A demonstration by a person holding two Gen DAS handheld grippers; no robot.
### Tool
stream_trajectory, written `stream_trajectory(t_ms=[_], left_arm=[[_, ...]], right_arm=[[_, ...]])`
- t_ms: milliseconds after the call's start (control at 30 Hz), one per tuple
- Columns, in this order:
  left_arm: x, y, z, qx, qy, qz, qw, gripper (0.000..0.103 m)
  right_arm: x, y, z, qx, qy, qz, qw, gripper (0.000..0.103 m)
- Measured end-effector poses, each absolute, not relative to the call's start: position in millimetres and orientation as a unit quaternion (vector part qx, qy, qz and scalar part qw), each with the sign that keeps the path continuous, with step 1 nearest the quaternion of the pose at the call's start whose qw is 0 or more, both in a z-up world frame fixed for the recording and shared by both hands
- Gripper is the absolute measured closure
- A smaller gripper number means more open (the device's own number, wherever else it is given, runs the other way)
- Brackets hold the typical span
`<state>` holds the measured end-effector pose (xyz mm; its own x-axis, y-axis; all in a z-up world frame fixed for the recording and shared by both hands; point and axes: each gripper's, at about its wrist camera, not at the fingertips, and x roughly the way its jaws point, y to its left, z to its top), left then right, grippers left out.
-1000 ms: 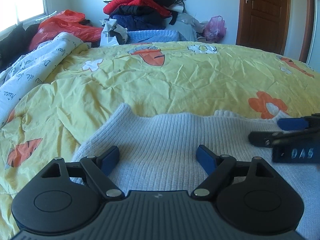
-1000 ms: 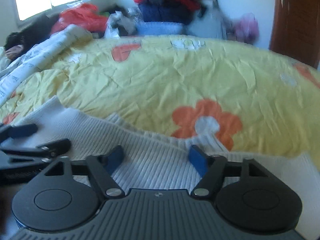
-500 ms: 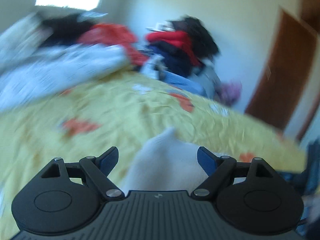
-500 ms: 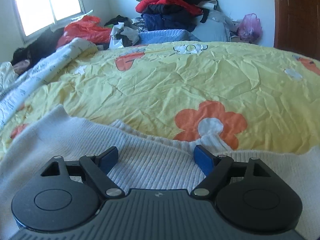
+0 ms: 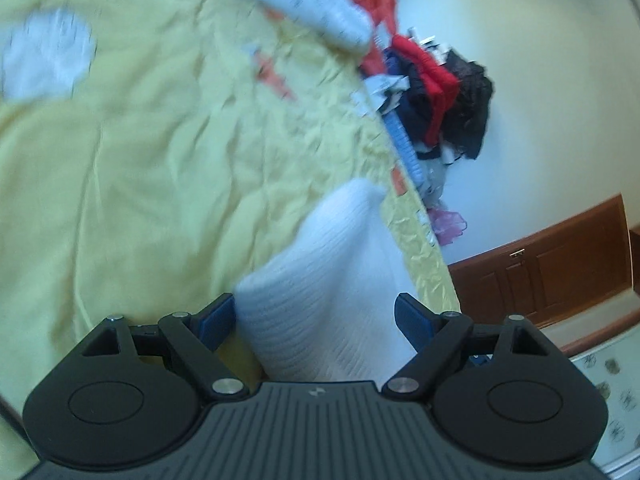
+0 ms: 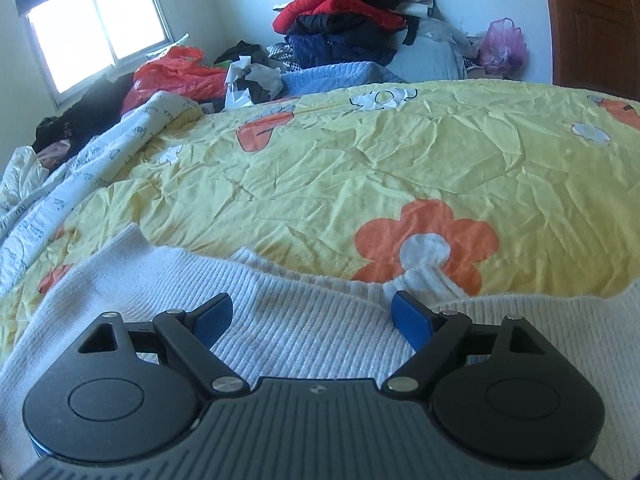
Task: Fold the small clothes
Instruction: 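Open both tools and move them along the folded cardigan to its end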
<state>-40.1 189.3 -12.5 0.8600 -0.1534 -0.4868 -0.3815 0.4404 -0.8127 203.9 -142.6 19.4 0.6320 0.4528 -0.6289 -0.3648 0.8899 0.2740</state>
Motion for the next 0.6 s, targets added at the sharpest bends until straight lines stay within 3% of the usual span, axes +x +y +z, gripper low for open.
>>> stream_trajectory(t_ms=[233,267,300,333,600], left_arm=[[-33,179,-12,-0.512,0.234,0.106,0.82,0.018],[-30,178,-11,-0.509,0.233,0.113,0.821,0.025],[-26,176,-11,-0.503,0.238,0.125,0.822,0.04],[-21,176,-13,-0.494,0.255,0.143,0.819,0.067],[-17,163,11,-0.457,0.248,0.173,0.837,0.072]], right_arm=[[205,-147,19,0.08,0.363,0.233,0.899,0.014],[205,-147,19,0.081,0.363,0.234,0.898,0.014],[205,-147,19,0.082,0.363,0.234,0.898,0.014],[205,-148,19,0.084,0.362,0.234,0.898,0.014],[205,-155,18,0.111,0.361,0.242,0.894,0.013]])
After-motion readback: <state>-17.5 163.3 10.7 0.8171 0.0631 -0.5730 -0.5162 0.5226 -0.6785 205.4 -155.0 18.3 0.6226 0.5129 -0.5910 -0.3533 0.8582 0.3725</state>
